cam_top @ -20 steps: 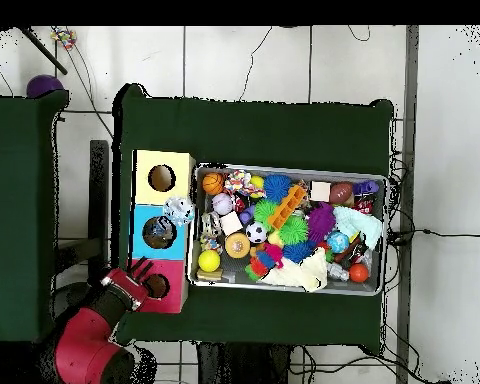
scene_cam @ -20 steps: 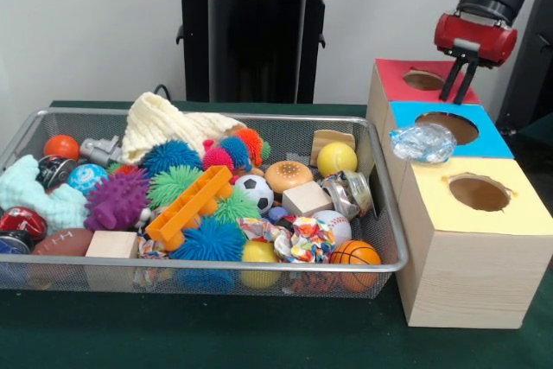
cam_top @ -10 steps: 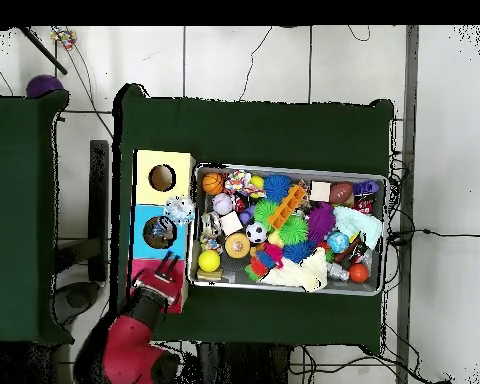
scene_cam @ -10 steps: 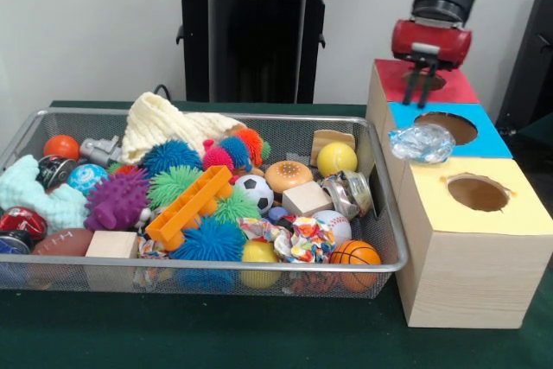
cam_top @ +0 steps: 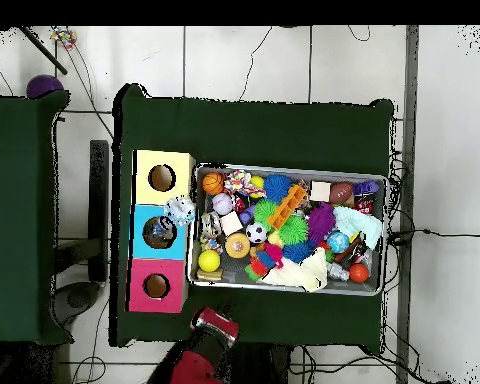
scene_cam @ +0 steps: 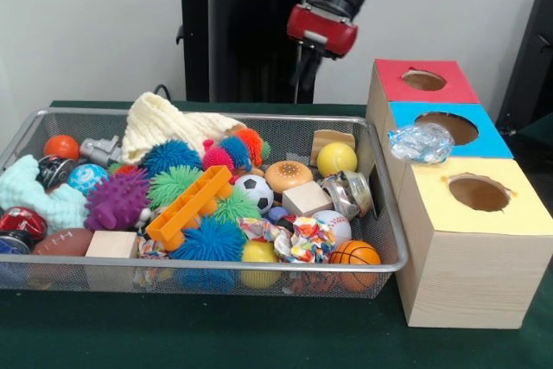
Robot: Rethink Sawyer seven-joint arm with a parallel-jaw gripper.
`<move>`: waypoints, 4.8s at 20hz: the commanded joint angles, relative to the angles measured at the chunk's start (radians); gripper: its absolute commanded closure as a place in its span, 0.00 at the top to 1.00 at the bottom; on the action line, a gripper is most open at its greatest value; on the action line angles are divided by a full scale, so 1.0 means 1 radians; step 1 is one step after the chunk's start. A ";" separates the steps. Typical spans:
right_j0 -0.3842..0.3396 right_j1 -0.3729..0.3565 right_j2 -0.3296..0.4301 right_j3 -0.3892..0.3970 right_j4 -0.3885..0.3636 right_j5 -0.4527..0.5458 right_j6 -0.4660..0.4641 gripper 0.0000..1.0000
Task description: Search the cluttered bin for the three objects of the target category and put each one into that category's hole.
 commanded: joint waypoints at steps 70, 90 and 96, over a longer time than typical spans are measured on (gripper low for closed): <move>-0.724 -0.354 0.655 -0.466 -0.954 0.840 0.116 0.00; -0.581 -0.347 0.579 -0.568 -0.853 0.979 0.234 0.00; -0.527 -0.370 0.545 -0.551 -0.809 0.990 0.264 0.00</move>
